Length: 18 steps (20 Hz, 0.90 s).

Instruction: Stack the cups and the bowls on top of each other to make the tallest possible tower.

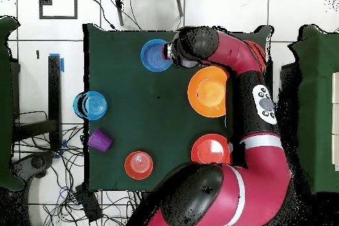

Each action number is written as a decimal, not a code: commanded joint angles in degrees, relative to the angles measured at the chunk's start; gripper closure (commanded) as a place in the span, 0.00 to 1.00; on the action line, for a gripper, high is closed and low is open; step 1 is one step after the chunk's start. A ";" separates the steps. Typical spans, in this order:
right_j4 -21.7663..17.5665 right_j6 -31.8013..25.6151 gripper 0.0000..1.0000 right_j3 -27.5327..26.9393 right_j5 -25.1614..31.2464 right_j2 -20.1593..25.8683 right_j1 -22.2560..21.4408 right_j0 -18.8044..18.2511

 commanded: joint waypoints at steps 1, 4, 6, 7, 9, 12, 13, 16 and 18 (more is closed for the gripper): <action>-2.86 -6.26 1.00 4.68 0.99 2.76 -0.03 -0.68; -2.98 -6.34 1.00 4.48 0.86 2.90 0.05 -0.68; -3.04 -6.33 1.00 3.94 1.20 2.90 0.26 -0.58; -3.02 -6.37 1.00 4.20 1.05 2.99 0.20 -0.67; -3.00 -6.41 1.00 4.20 1.08 3.14 0.26 -0.70; -2.94 -6.59 1.00 3.93 1.12 3.37 0.49 -0.75; -2.93 -6.68 1.00 3.97 0.91 3.49 0.52 -0.80; -2.91 -6.70 1.00 3.97 0.56 3.76 0.60 -0.96; -2.92 -6.63 1.00 4.20 0.45 3.82 0.53 -1.05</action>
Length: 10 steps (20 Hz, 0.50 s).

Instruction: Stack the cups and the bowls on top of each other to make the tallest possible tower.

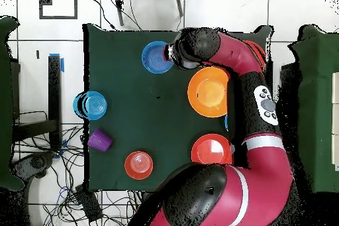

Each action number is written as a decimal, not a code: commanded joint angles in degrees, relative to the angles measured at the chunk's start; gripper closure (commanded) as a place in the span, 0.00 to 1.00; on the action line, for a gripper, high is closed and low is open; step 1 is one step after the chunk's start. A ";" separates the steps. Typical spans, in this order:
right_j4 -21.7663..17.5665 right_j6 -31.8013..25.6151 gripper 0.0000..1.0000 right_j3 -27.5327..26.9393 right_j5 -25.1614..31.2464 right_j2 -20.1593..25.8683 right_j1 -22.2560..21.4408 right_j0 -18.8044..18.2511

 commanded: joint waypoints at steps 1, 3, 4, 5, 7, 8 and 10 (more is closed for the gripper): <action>-2.53 -6.54 1.00 3.82 0.37 3.45 0.60 -0.54; -2.56 -6.46 1.00 4.17 0.23 3.50 0.46 -0.67; -2.57 -6.43 1.00 4.35 0.20 3.52 0.37 -0.74; -2.62 -6.35 1.00 4.51 0.17 3.47 0.26 -0.80; -2.82 -6.18 0.00 5.15 -0.19 3.51 -0.02 -1.04; -2.82 -6.29 0.00 5.01 -0.22 3.61 0.08 -1.03; -2.81 -6.50 0.00 4.74 -0.28 3.81 0.27 -1.02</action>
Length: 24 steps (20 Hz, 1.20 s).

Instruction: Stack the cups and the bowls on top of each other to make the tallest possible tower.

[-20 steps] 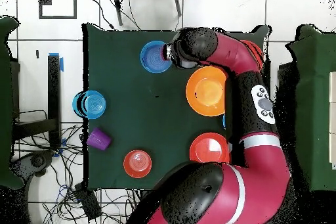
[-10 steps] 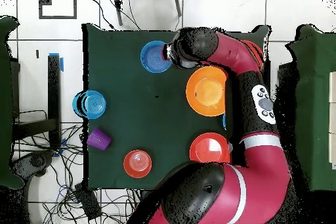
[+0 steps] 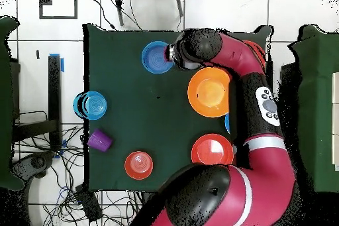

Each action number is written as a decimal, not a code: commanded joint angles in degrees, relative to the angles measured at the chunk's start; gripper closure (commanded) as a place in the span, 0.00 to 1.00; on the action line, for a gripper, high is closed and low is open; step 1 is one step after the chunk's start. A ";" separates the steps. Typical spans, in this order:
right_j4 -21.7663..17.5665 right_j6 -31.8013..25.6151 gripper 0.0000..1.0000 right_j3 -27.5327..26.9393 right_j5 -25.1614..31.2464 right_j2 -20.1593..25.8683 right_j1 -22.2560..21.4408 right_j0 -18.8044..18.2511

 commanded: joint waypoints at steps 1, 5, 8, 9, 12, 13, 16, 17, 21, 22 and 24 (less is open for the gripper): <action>-2.66 -6.50 0.00 4.18 -0.23 3.42 0.37 -0.39; -2.88 -6.46 0.00 3.01 0.79 3.24 0.73 0.00; -2.73 -6.01 0.00 2.72 0.86 3.25 0.93 0.16; -2.64 -5.82 0.00 2.65 0.84 3.25 0.95 0.20; -2.51 -5.45 0.00 3.37 0.64 3.19 0.52 0.09; -2.37 -5.50 0.00 3.31 0.91 3.34 0.48 0.15; -1.65 -4.98 0.00 3.17 2.98 3.45 -0.58 0.47; -1.31 -4.65 0.00 3.27 3.87 3.46 -1.13 0.59; -0.28 -3.89 0.00 5.01 6.68 3.49 -4.43 0.58; -0.24 -3.66 0.00 5.06 7.43 3.25 -4.96 0.65; -0.22 -3.31 0.00 5.07 8.70 2.87 -5.86 0.73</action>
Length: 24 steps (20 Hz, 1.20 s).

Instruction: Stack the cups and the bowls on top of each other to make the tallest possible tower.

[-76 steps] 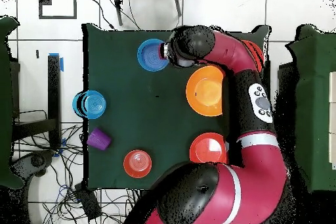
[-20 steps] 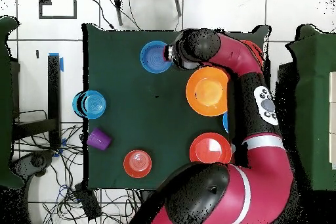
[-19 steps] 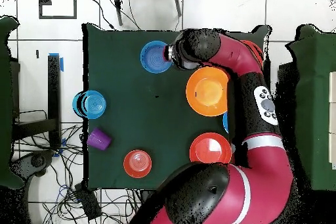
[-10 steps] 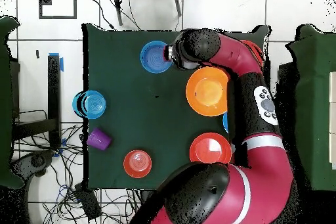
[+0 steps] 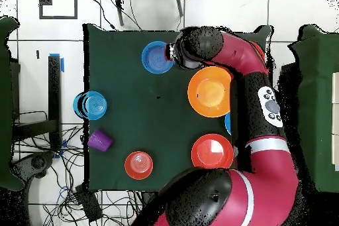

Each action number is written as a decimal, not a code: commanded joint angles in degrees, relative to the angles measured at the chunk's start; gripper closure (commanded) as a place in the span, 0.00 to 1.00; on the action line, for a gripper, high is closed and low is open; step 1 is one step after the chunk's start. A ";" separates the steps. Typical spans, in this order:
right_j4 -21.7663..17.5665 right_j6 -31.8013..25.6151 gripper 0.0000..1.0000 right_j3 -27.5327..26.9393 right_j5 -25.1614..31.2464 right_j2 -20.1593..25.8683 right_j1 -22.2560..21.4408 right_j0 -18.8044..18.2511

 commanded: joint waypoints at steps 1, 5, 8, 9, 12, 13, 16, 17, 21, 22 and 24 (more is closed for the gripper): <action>-0.07 -3.19 0.00 4.53 8.66 2.49 -4.43 0.83; 0.08 -2.45 0.00 3.49 10.96 2.17 -4.98 1.12; 0.60 -1.82 0.00 5.88 10.78 2.18 -6.87 0.78; 0.64 -1.59 0.00 6.51 10.70 2.09 -7.45 0.72; 0.31 -1.52 0.00 12.92 8.57 1.05 -11.86 -0.38; -0.10 -1.52 0.00 15.16 7.42 0.50 -13.33 -0.73; -0.93 -0.89 0.00 21.31 3.58 -0.49 -16.55 -1.70; -0.93 -0.42 0.00 23.31 2.59 -0.69 -17.70 -2.02; -1.25 0.93 0.00 31.24 -1.89 -1.08 -21.92 -3.17; -1.30 1.17 0.00 33.12 -2.93 -1.08 -22.85 -3.46; -1.69 1.63 0.00 36.57 -5.08 -1.15 -24.57 -3.82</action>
